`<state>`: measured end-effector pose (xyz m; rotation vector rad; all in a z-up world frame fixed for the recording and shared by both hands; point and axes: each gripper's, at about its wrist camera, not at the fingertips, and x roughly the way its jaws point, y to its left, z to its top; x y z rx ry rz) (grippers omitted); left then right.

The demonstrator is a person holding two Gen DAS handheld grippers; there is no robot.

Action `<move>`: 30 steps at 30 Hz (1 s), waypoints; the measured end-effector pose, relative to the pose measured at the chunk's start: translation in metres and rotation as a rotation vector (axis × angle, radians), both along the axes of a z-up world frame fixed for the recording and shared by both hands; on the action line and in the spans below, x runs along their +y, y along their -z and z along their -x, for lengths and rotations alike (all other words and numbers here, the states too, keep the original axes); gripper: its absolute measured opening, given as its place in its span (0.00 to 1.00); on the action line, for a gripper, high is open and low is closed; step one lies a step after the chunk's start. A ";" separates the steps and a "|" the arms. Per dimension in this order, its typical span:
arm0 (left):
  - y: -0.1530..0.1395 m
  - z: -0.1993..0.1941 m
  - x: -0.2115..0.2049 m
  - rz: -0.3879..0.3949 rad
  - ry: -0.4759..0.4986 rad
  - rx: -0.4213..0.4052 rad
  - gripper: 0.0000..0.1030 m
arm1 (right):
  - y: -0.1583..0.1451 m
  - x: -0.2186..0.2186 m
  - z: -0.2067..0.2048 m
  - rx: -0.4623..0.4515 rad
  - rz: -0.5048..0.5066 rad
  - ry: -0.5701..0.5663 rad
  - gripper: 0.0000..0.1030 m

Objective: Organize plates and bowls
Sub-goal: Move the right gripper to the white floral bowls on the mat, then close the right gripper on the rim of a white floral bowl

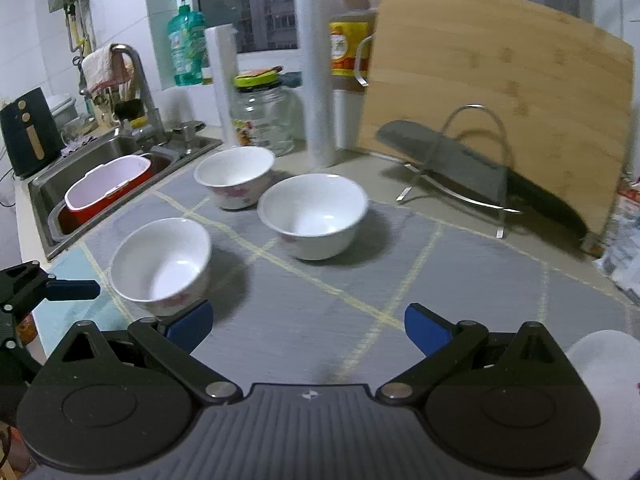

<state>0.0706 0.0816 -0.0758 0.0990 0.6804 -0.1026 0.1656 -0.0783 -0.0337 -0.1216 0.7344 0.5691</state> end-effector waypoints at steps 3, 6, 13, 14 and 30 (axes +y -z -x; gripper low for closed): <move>0.007 -0.002 0.019 -0.003 -0.002 0.005 0.99 | 0.004 0.020 0.001 0.019 -0.010 -0.015 1.00; 0.010 -0.006 0.035 -0.005 0.004 -0.003 0.99 | 0.007 0.039 0.002 0.025 -0.016 -0.031 1.00; 0.016 -0.021 0.059 0.002 0.060 -0.027 0.99 | 0.017 0.078 -0.008 0.057 -0.033 -0.057 1.00; 0.017 -0.024 0.061 -0.001 0.070 -0.031 0.99 | 0.019 0.082 -0.010 0.064 -0.033 -0.058 1.00; 0.017 -0.036 0.070 -0.016 0.230 -0.058 0.89 | 0.037 0.119 -0.039 0.135 -0.056 -0.087 0.74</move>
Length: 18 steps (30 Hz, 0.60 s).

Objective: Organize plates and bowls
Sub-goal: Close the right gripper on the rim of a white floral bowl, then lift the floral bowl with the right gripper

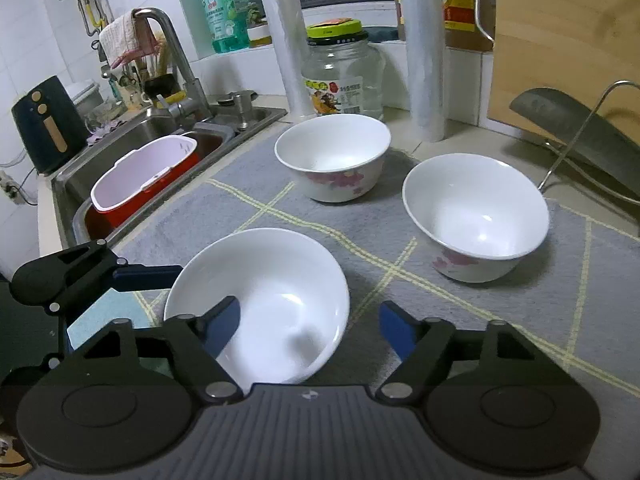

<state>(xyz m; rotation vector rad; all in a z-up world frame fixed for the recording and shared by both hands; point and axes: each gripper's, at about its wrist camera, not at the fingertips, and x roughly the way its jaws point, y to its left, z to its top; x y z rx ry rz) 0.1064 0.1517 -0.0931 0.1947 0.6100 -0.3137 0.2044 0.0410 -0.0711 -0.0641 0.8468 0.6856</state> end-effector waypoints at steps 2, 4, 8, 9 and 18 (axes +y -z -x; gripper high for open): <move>0.000 -0.001 0.000 -0.004 0.014 -0.004 0.88 | 0.001 0.001 -0.002 0.005 0.000 -0.004 0.72; -0.001 -0.002 0.000 -0.003 0.022 -0.005 0.88 | 0.001 0.002 -0.003 0.008 -0.006 -0.011 0.70; -0.001 -0.004 0.000 0.001 0.035 -0.006 0.87 | 0.002 0.004 -0.005 0.012 -0.016 -0.027 0.65; -0.001 -0.004 0.000 0.003 0.039 -0.008 0.85 | 0.002 0.004 -0.005 0.013 -0.016 -0.030 0.63; -0.002 -0.006 -0.001 0.010 0.057 -0.005 0.82 | 0.000 0.004 -0.006 0.014 -0.019 -0.032 0.63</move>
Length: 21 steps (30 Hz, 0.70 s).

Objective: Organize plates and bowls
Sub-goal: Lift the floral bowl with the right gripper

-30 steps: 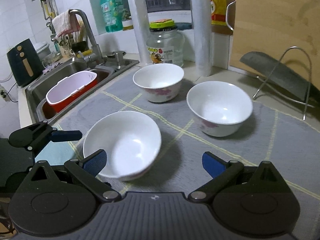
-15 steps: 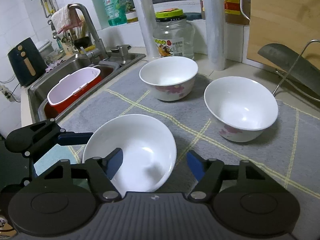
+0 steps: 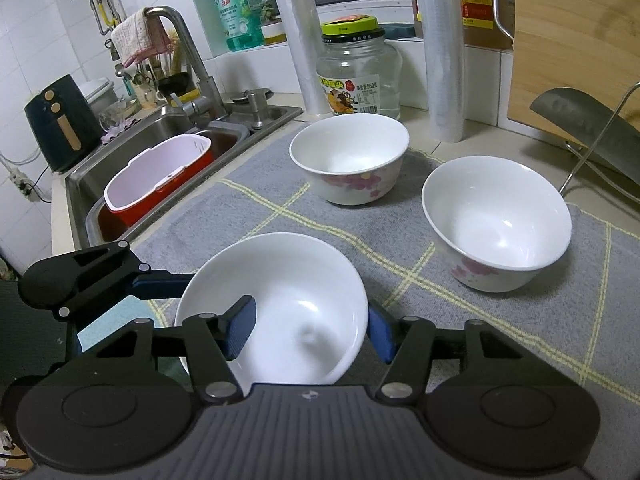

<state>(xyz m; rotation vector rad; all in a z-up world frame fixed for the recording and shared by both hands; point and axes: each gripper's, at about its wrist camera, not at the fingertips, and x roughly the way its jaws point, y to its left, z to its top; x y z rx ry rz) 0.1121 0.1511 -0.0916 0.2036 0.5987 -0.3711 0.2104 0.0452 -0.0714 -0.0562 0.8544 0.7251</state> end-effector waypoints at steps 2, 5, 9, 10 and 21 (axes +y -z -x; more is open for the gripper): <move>-0.001 0.000 -0.001 -0.005 -0.001 0.003 0.82 | 0.000 0.000 0.000 0.000 0.001 0.001 0.63; -0.003 0.000 -0.002 0.003 -0.005 0.013 0.82 | -0.002 -0.002 0.001 -0.004 0.000 -0.001 0.63; -0.007 0.003 -0.008 0.006 0.002 0.010 0.82 | -0.006 -0.008 0.005 -0.010 0.004 -0.002 0.63; -0.008 0.004 -0.010 0.006 0.006 0.009 0.82 | -0.007 -0.011 0.006 -0.011 0.004 0.000 0.63; -0.019 0.012 -0.051 0.025 0.050 0.002 0.82 | -0.023 -0.057 0.029 -0.033 0.013 0.042 0.63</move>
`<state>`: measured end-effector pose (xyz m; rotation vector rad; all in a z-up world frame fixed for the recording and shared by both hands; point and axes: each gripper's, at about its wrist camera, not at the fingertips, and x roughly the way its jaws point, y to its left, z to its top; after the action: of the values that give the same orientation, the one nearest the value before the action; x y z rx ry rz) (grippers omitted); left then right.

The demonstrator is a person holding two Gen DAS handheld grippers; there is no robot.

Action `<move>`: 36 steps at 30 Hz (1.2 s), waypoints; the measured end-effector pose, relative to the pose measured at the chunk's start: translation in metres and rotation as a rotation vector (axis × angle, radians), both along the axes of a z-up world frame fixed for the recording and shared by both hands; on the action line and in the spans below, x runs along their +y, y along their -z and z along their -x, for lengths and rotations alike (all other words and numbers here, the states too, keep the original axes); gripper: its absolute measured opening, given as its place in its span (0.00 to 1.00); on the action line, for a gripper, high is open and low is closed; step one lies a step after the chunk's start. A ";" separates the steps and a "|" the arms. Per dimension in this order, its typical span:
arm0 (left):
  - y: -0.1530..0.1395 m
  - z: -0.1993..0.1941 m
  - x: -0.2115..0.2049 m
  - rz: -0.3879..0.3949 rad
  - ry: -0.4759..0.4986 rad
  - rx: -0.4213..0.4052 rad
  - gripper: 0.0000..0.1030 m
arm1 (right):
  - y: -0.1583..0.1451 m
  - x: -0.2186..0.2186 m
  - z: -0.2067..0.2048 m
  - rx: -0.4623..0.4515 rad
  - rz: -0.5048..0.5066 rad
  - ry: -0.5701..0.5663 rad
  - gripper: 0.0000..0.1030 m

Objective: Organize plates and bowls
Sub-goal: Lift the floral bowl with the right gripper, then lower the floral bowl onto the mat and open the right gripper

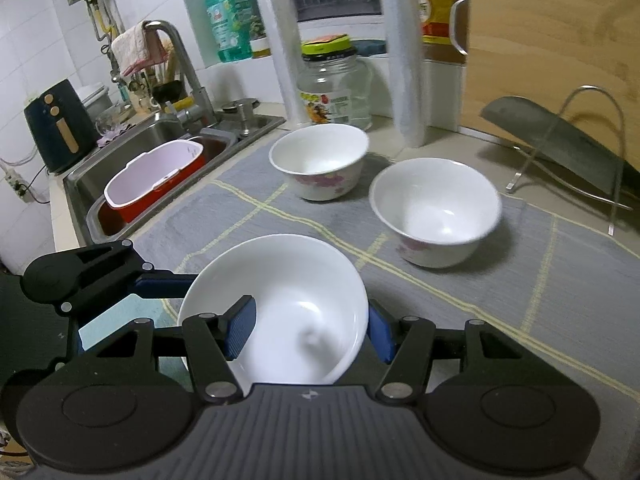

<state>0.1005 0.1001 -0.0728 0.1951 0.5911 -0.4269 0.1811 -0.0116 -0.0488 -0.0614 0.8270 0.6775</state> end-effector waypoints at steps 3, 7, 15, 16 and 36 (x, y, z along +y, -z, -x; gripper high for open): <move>0.000 0.000 -0.014 0.008 0.019 0.000 0.82 | -0.001 -0.016 0.004 0.000 0.002 0.023 0.63; 0.002 -0.001 -0.033 0.015 0.044 0.009 0.82 | 0.001 -0.037 0.010 0.005 0.010 0.054 0.63; 0.009 -0.005 -0.060 0.027 0.088 0.027 0.82 | 0.005 -0.067 0.017 0.014 0.039 0.087 0.63; 0.010 -0.005 -0.063 0.027 0.092 0.032 0.82 | 0.006 -0.070 0.017 0.015 0.043 0.088 0.63; 0.020 -0.013 -0.073 0.039 0.094 0.072 0.82 | 0.014 -0.083 0.011 0.044 0.056 0.084 0.64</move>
<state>0.1138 0.0273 -0.0925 0.1713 0.6450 -0.5376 0.1703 -0.0943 -0.0629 -0.0626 0.8861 0.5779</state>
